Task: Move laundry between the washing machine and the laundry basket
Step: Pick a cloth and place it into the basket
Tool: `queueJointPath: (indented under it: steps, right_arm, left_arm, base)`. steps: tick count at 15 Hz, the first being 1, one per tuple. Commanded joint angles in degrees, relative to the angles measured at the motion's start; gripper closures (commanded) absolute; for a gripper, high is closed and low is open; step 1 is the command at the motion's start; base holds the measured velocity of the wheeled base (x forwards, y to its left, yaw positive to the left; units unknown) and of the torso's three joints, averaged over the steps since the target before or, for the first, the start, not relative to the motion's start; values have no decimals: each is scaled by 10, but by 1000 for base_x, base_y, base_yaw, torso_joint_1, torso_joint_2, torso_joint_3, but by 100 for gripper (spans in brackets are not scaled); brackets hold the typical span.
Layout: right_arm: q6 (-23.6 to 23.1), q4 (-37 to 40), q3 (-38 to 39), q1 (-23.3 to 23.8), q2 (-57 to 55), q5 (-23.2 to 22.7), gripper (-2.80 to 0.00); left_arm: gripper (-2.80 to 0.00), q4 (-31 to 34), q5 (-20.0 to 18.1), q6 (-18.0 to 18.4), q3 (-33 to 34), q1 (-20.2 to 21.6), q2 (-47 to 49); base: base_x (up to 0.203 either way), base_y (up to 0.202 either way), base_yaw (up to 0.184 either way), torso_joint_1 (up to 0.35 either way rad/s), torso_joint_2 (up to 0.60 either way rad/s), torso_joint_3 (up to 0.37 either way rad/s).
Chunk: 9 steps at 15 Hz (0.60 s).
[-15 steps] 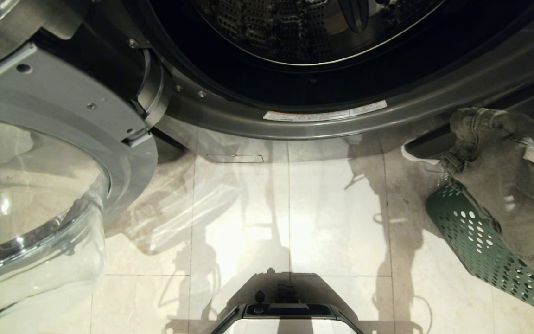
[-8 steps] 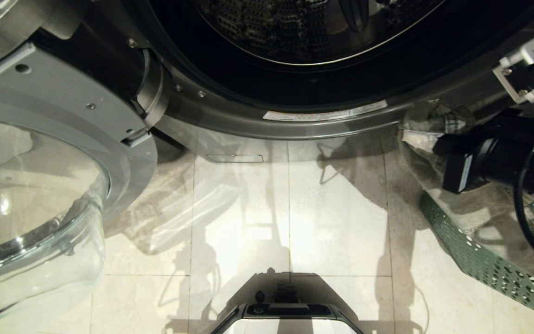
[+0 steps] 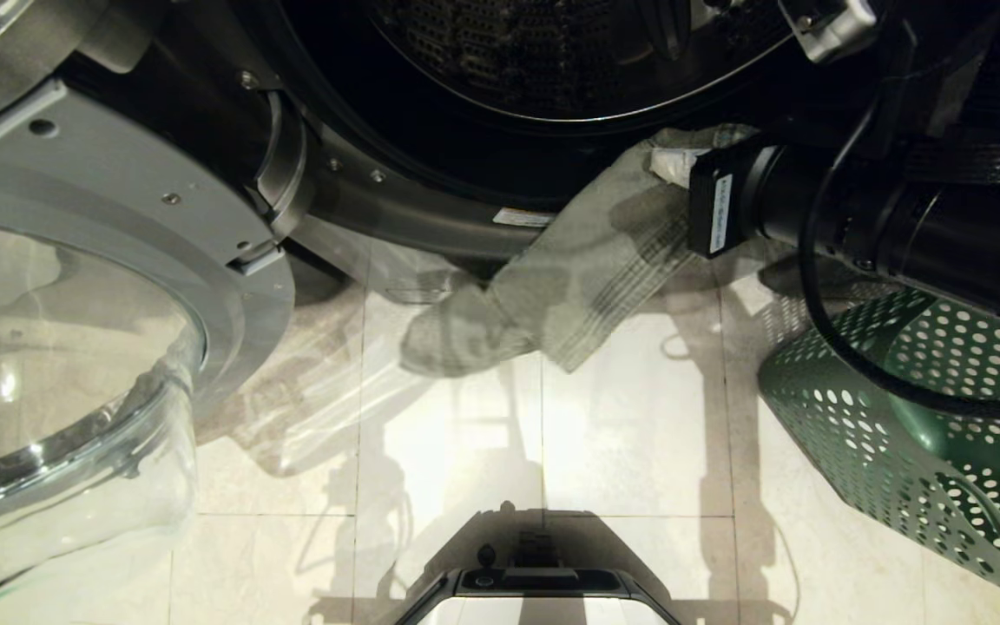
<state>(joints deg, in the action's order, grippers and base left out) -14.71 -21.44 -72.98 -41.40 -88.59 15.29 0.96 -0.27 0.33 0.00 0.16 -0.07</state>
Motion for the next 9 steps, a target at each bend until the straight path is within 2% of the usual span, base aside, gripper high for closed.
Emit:
queueJointPath:
  steps: [1,4,7,9]
  right_arm:
    - [-1,-3,-11,-2,-24,18,0]
    - [-3,-16,-59,-2,-48,42,0]
    - [-3,-38,-133,-1,-102,111,0]
    - [-4,-78,-209,-1,-156,159,0]
  left_arm:
    - [0,0,0,0,0,0,-1]
    - [0,0,0,0,0,0,-1]
    - [0,0,0,0,0,0,-1]
    - [0,0,0,0,0,0,-1]
  base:
    - [0,0,0,0,0,0]
    - [0,0,0,0,0,0]
    - [0,0,0,0,0,0]
    - [0,0,0,0,0,0]
